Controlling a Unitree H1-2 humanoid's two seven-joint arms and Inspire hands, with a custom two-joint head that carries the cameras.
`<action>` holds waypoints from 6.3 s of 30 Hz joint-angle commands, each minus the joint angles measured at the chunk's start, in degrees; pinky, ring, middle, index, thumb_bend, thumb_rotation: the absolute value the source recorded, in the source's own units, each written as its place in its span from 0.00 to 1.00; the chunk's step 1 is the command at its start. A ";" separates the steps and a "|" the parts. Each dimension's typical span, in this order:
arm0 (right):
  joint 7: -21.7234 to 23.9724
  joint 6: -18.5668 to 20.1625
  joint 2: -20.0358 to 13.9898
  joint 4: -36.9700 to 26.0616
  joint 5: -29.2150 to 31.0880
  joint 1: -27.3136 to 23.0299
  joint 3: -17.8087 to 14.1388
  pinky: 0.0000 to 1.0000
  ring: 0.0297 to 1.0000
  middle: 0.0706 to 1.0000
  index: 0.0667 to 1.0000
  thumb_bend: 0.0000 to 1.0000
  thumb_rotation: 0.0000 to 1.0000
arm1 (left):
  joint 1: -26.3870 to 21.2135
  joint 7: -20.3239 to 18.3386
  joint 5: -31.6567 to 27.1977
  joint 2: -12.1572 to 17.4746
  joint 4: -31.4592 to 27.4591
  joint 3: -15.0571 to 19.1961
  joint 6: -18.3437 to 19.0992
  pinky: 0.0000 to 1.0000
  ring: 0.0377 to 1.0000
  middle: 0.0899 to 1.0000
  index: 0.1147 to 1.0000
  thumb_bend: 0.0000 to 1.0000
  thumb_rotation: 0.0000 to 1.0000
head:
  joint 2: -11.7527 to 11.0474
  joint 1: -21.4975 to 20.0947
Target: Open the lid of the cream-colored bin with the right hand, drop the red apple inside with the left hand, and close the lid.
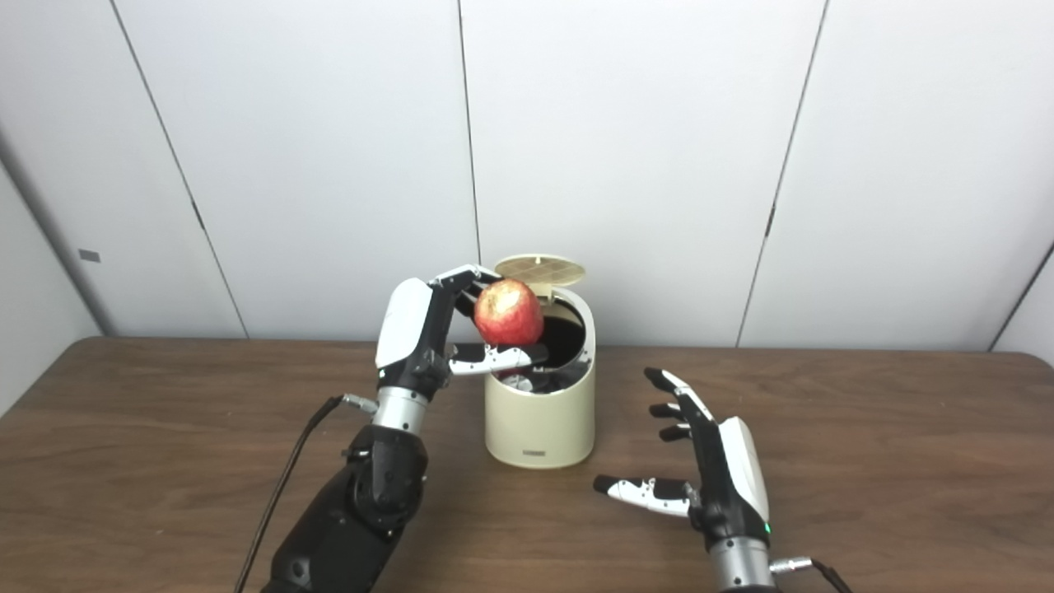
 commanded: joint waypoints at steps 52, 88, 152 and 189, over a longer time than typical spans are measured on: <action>-0.82 -0.83 0.45 -2.04 -1.24 -2.17 0.23 0.59 0.71 0.82 0.80 0.77 0.08 | -0.12 -4.31 0.43 2.13 -3.56 -3.21 2.41 0.62 0.65 0.61 0.64 0.86 0.16 | 1.01 0.43; -0.48 -0.47 0.38 -2.14 -1.25 -2.42 0.46 0.58 0.69 0.82 0.80 0.77 0.08 | -0.09 -4.36 0.40 2.19 -4.21 -2.94 3.02 0.63 0.67 0.66 0.66 0.86 0.16 | 1.43 0.61; 0.84 0.16 -1.10 -1.82 -0.10 -2.12 0.38 0.61 0.71 0.82 0.80 0.77 0.04 | 7.08 -8.19 -21.12 1.03 -5.19 9.95 -12.98 0.62 0.65 0.66 0.62 0.70 0.00 | 1.66 2.70; 7.13 -7.92 -10.46 -1.52 2.73 -10.65 0.47 0.67 0.77 0.85 0.85 0.67 0.42 | 19.33 -28.78 -41.91 3.19 -3.55 16.82 -15.41 0.60 0.71 0.75 0.75 0.71 0.11 | -0.45 1.70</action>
